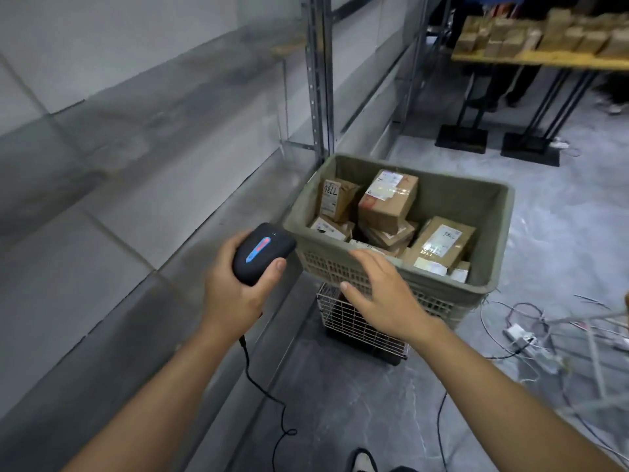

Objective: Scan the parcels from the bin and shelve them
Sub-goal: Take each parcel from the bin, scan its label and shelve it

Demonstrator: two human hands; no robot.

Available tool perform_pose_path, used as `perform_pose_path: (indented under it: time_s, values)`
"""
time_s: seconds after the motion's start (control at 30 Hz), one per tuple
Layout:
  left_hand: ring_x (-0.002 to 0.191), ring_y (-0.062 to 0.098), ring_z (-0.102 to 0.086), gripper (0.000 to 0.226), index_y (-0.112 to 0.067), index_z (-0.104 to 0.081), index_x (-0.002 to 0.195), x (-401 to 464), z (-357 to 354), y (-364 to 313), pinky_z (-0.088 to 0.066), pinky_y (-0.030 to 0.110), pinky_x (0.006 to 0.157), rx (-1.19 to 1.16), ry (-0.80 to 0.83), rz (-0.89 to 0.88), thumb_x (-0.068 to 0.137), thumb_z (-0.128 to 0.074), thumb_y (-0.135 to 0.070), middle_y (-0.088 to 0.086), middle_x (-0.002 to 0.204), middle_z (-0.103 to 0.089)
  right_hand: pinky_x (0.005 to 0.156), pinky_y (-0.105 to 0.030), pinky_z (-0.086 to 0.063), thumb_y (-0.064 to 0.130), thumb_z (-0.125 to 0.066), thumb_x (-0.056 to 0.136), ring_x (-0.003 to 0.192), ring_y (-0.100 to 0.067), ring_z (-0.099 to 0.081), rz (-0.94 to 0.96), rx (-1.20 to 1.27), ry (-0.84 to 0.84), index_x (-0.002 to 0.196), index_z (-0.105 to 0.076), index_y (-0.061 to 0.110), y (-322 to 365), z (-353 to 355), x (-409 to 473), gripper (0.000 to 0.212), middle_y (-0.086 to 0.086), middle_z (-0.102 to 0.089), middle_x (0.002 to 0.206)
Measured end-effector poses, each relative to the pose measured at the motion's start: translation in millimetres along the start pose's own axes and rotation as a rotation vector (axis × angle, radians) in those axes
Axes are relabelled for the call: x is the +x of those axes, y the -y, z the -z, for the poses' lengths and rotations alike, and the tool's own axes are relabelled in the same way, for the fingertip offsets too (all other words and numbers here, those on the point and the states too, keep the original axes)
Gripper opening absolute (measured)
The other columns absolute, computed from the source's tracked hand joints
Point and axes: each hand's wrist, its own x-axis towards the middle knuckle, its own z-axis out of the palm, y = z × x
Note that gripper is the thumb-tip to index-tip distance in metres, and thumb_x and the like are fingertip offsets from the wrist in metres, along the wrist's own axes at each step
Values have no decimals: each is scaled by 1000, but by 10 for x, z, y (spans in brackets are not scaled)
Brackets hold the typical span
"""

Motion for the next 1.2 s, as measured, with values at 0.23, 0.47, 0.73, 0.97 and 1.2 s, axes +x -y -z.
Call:
perform_pose_path:
  time_s: [0.23, 0.47, 0.73, 0.97, 1.2]
  values:
    - [85, 18, -71, 59, -45, -59, 122, 436, -683, -70, -62, 45, 79, -4, 98, -17, 70, -79, -60, -11, 110, -72, 122, -36, -26, 49, -53, 100, 147, -11, -26, -179, 32, -71, 157, -29, 23, -520, 236, 216, 67, 6, -28, 160]
    - [93, 22, -73, 59, -45, -59, 123, 1042, -1145, 103, -61, 57, 78, -44, 188, -3, 70, -81, -62, -12, 111, -72, 119, -43, -34, 50, -55, 98, 144, -17, -33, -385, 81, -124, 157, -25, 26, -880, 257, 616, 70, 3, -31, 159]
    - [90, 10, -72, 51, -48, -58, 120, 1761, -1474, 331, -59, 28, 79, -101, 306, 2, 76, -83, -51, -10, 111, -73, 116, -42, -31, 46, -58, 99, 147, -24, -31, -579, 108, -155, 160, -17, 33, -1045, 171, 1192, 74, -3, -28, 161]
    - [84, 32, -72, 60, -42, -60, 125, 2206, -1776, 592, -62, 57, 74, -161, 390, 64, 72, -80, -61, 2, 106, -73, 118, -41, -29, 40, -61, 99, 147, -29, -31, -738, 169, -202, 160, -21, 32, -1267, 51, 1648, 73, -6, -30, 161]
    - [82, 32, -72, 60, -42, -59, 124, 2494, -2170, 743, -62, 57, 74, -120, 420, 111, 71, -79, -61, 0, 105, -73, 117, -43, -31, 39, -64, 98, 146, -30, -35, -829, 241, -215, 160, -22, 29, -1892, 49, 2150, 76, -10, -32, 161]
